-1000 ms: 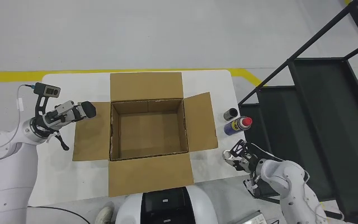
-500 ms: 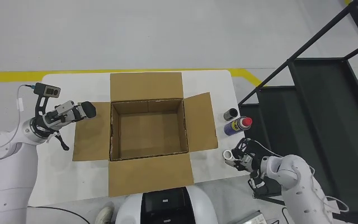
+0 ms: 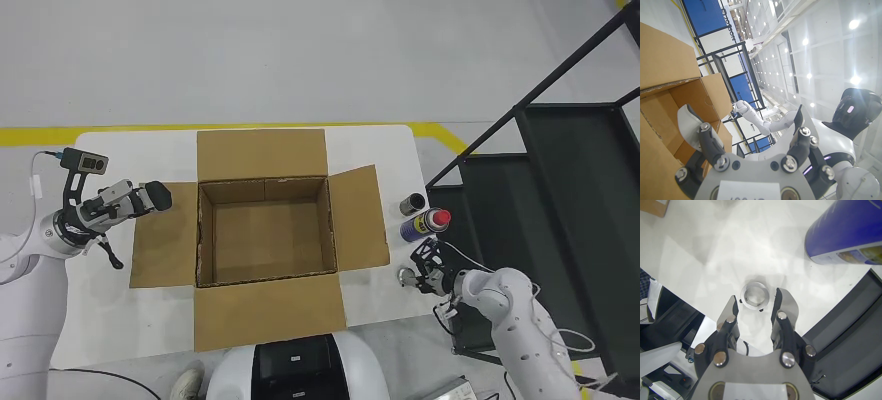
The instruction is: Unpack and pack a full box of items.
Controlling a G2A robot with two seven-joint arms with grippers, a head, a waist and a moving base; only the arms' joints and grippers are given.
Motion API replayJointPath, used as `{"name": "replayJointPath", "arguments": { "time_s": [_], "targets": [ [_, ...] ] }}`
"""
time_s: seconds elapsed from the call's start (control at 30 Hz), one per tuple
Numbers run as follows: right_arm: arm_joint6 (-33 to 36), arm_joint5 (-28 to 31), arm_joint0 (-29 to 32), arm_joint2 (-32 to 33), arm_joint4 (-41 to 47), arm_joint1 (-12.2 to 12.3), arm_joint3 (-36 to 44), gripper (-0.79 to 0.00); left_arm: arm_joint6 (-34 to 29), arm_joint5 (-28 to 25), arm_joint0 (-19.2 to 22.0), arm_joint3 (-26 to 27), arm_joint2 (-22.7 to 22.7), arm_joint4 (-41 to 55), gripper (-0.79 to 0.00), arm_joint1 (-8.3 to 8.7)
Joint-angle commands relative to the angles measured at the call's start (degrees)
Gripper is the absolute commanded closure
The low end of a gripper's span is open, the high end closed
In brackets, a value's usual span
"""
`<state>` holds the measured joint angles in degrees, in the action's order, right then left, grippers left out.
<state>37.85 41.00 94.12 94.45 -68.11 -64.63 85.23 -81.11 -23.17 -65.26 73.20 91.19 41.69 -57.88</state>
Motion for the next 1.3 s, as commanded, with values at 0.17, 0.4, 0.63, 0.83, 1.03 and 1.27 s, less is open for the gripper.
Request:
{"name": "replayJointPath", "arguments": {
  "time_s": [0.17, 0.4, 0.63, 0.83, 1.03, 1.27],
  "targets": [
    [-1.16, -2.58, -1.75, -1.54, -2.49, 0.23, -2.35, -0.382, 0.00, 0.00, 0.00, 0.00, 0.00, 0.00, -0.785, 0.00],
    [-1.44, -3.97, -2.14, -2.98, -3.81, 0.44, -2.78, -0.339, 0.00, 0.00, 0.00, 0.00, 0.00, 0.00, -0.785, 0.00],
    [-1.72, -5.40, -2.39, -4.14, -4.90, 0.63, -2.97, -0.339, 0.00, 0.00, 0.00, 0.00, 0.00, 0.00, -0.785, 0.00],
    [-1.58, -5.83, -2.52, -5.11, -5.17, 0.80, -3.04, -0.095, 0.00, 0.00, 0.00, 0.00, 0.00, 0.00, -0.785, 0.00],
    [-1.52, -5.92, -2.17, -5.74, -5.09, 1.00, -1.88, 0.000, 0.00, 0.00, 0.00, 0.00, 0.00, 0.00, -0.785, 0.00],
    [-4.14, -3.84, 4.05, -0.76, -2.09, 1.89, 6.15, 0.000, 0.00, 0.00, 0.00, 0.00, 0.00, 0.00, -0.785, 0.00]
  ]
}}
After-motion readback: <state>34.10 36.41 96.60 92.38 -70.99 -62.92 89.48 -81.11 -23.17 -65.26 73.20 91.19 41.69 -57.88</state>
